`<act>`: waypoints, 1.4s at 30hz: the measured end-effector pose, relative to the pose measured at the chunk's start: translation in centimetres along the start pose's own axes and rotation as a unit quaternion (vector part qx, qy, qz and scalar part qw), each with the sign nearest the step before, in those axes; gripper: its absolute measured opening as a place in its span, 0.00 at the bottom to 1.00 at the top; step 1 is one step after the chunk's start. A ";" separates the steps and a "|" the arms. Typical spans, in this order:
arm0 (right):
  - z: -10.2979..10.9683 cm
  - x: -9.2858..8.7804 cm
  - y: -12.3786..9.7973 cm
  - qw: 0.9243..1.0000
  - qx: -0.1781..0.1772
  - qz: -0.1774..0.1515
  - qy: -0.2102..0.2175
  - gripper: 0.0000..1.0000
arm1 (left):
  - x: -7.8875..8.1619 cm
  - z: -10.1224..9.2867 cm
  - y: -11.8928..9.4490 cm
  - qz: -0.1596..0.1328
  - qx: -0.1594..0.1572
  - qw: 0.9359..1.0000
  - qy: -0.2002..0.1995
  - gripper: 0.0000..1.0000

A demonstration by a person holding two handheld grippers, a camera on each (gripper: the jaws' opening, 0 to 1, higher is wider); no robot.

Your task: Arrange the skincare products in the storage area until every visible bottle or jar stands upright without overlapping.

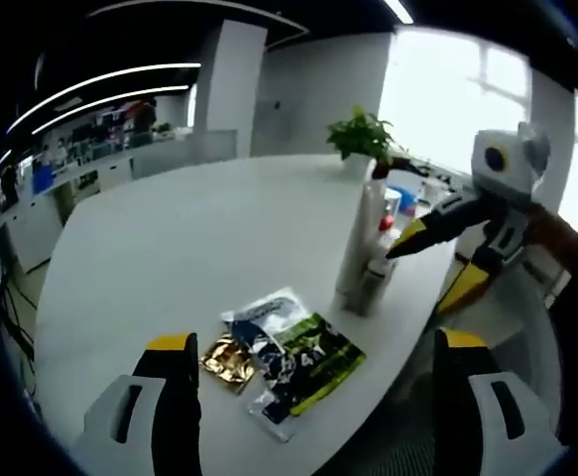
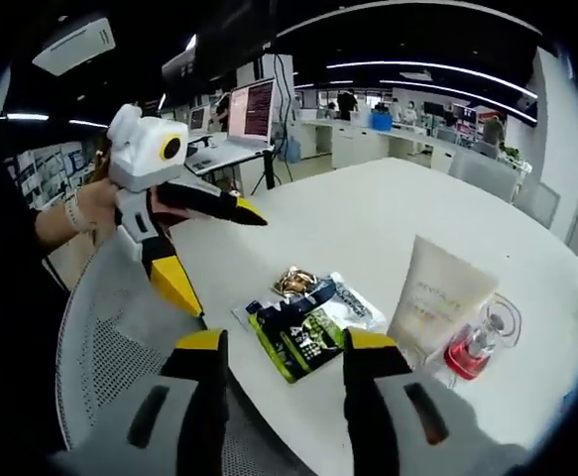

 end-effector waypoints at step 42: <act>-0.4 -6.8 5.3 0.989 -0.026 0.129 0.060 0.24 | -5.9 5.5 5.4 0.181 0.014 0.983 -0.021 0.22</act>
Point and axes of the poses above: the point that each gripper's makers call its tool centre point, and the gripper's own axes: y roughly forward along the fingers, z roughly to its left, x roughly out of its top, the point moved 3 cm from there along -y, roughly backward along the fingers, and after that the axes turned 4 degrees about -z, right-handed, at the moved point
